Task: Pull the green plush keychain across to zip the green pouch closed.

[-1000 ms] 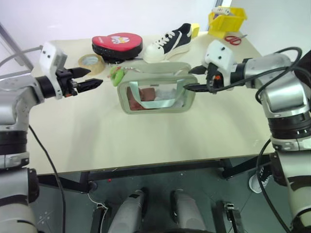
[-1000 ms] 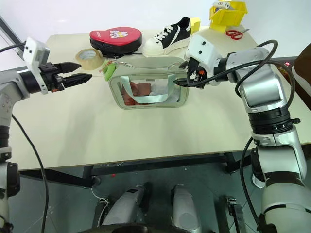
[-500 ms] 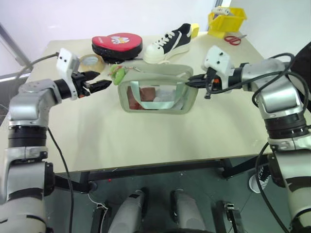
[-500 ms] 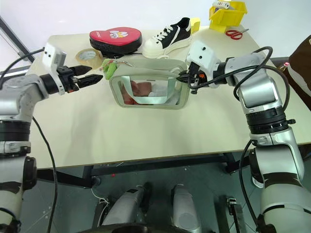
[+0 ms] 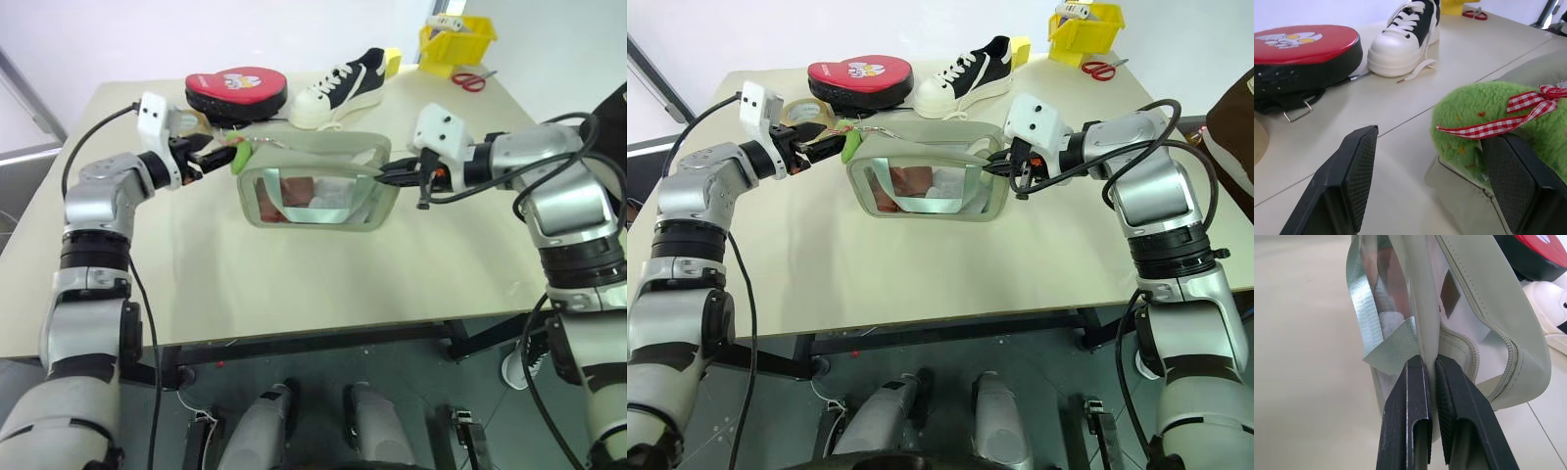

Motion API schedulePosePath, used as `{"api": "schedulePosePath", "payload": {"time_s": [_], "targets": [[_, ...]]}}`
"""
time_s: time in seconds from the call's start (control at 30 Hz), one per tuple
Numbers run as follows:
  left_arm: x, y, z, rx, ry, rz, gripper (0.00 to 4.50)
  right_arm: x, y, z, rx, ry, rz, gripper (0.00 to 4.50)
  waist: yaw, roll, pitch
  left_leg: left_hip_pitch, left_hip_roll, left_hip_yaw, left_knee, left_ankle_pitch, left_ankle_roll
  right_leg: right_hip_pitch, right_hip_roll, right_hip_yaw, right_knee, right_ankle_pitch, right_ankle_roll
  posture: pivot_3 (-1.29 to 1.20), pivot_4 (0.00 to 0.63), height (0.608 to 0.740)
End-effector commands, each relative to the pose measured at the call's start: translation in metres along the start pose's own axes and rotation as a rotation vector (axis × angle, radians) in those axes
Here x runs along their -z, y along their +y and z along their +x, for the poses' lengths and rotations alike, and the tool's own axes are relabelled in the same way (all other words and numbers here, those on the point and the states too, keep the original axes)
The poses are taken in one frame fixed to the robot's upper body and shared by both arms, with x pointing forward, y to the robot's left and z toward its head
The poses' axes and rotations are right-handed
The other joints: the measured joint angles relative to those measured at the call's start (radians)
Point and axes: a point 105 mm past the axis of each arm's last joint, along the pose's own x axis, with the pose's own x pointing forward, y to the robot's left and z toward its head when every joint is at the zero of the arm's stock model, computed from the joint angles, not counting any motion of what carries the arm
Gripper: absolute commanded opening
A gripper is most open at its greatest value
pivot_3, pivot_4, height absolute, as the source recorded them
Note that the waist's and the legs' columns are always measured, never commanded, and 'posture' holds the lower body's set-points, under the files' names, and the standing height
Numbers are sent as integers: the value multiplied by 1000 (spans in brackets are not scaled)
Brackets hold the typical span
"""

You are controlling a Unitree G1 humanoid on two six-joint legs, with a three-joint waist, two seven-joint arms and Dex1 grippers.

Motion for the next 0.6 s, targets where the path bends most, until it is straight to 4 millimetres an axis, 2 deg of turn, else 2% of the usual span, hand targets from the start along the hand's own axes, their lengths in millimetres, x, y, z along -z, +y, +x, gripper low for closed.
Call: {"api": "schedulePosePath", "payload": {"time_s": [0.03,0.1,0.2,0.37,0.53,0.6], "targets": [[-13,-10,5,63,-17,82,3467,-6,2,-1,-13,-12,-15,42,0,0,0,0,0,0,0,0,0,0,0,0,0,0,0,0,150,740],[-8,-15,7,97,6,113,3467,-7,1,-1,-9,-12,-15,42,0,0,0,0,0,0,0,0,0,0,0,0,0,0,0,0,150,740],[-6,-22,8,147,15,114,2621,-7,-1,0,-4,-12,-15,0,-1,0,0,0,0,0,0,0,0,0,0,0,0,0,0,0,150,740],[-13,-15,7,105,-20,114,43,-8,-3,0,4,-16,-15,0,0,0,0,0,0,0,0,0,0,0,0,0,0,0,0,0,150,740],[-31,-7,1,56,-59,158,43,-8,-5,0,15,-18,-16,0,0,0,0,0,0,0,0,0,0,0,0,0,0,0,0,0,150,740],[-51,-13,0,79,-104,167,43,-8,-6,0,23,-18,-15,0,0,0,0,0,0,0,0,0,0,0,0,0,0,0,0,0,150,740]]}}
